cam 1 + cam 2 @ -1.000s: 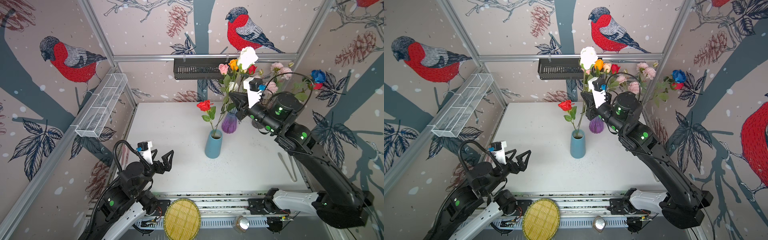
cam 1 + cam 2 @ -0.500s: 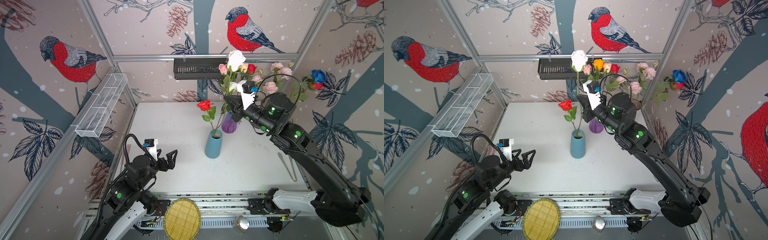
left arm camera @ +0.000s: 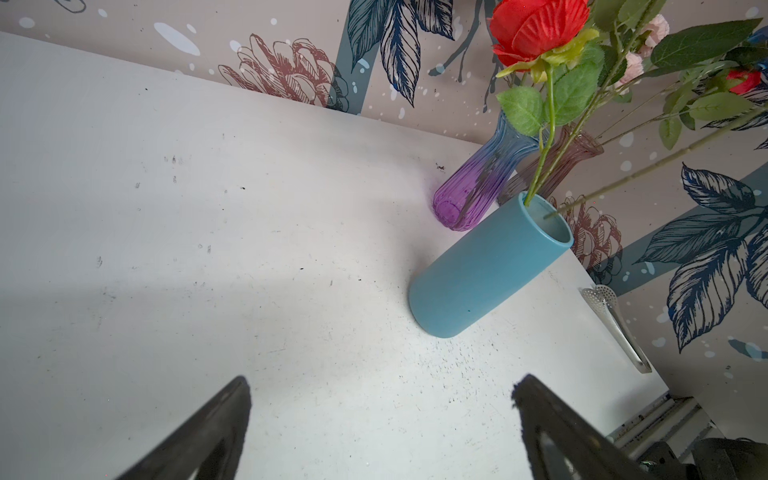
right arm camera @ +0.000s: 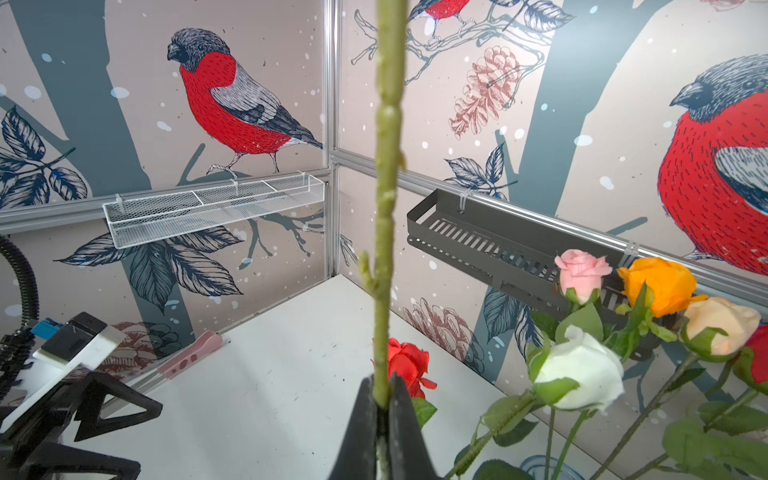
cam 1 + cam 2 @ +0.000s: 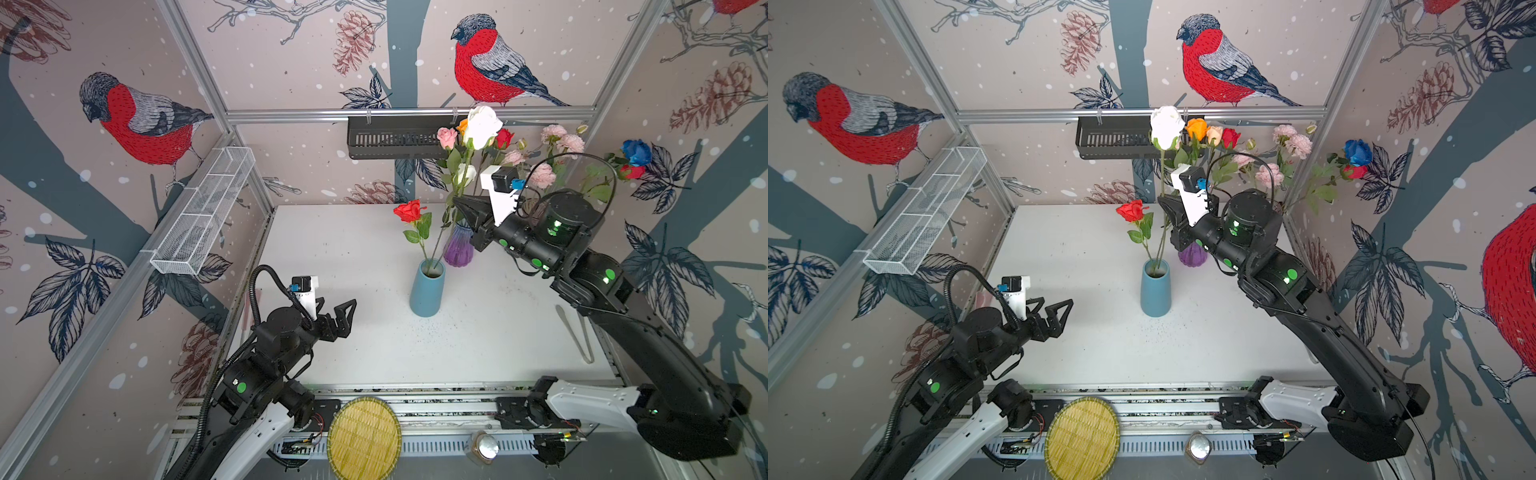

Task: Arrange the flowers into the vase
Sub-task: 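Carry the white rose over the teal vase and lower its stem in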

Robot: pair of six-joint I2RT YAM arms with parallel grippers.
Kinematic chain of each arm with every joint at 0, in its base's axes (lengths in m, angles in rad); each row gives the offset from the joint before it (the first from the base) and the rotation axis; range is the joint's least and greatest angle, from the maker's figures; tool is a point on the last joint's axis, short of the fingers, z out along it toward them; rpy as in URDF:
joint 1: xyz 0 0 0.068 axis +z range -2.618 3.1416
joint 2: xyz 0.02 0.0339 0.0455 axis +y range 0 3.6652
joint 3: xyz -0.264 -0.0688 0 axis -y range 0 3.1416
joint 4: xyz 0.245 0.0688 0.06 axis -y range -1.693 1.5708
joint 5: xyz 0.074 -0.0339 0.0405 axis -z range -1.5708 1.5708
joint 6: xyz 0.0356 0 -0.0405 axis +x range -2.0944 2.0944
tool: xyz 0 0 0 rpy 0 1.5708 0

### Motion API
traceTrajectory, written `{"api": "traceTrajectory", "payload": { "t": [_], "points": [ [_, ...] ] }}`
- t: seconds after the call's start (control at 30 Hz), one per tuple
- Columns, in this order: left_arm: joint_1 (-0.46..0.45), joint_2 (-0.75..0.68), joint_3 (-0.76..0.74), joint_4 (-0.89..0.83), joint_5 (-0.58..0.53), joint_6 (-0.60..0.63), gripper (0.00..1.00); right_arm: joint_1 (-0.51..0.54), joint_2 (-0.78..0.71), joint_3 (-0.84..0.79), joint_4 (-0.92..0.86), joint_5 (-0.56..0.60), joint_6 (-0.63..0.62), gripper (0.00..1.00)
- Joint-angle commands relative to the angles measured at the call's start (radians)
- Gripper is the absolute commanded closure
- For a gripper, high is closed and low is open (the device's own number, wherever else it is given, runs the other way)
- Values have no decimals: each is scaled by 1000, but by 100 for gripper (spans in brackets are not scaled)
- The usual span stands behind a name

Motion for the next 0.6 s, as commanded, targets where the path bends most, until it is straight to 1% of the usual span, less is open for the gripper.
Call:
{"api": "traceTrajectory", "payload": {
  "t": [0.0,0.2,0.3,0.37,0.4,0.43,0.47,0.53,0.57],
  "points": [
    [9,1,-1,36,23,8,1,2,6,-24,22,-8,9,96],
    [19,-1,-3,41,33,11,1,-22,73,-66,53,-58,17,94],
    [19,-2,-4,40,35,9,1,-21,139,-48,38,-97,24,90],
    [19,-6,-4,38,33,9,1,-20,166,-40,29,-121,29,82],
    [20,-9,-5,38,33,8,1,-18,178,-35,21,-129,29,72],
    [20,-11,-4,38,33,8,1,-17,187,-31,13,-133,28,57],
    [20,-14,-6,38,30,6,1,-15,189,-28,9,-133,25,49],
    [21,-18,-6,39,30,6,1,-15,187,-23,5,-131,20,45],
    [20,-18,-6,39,31,6,1,-14,184,-21,3,-129,19,44]
  ]
}}
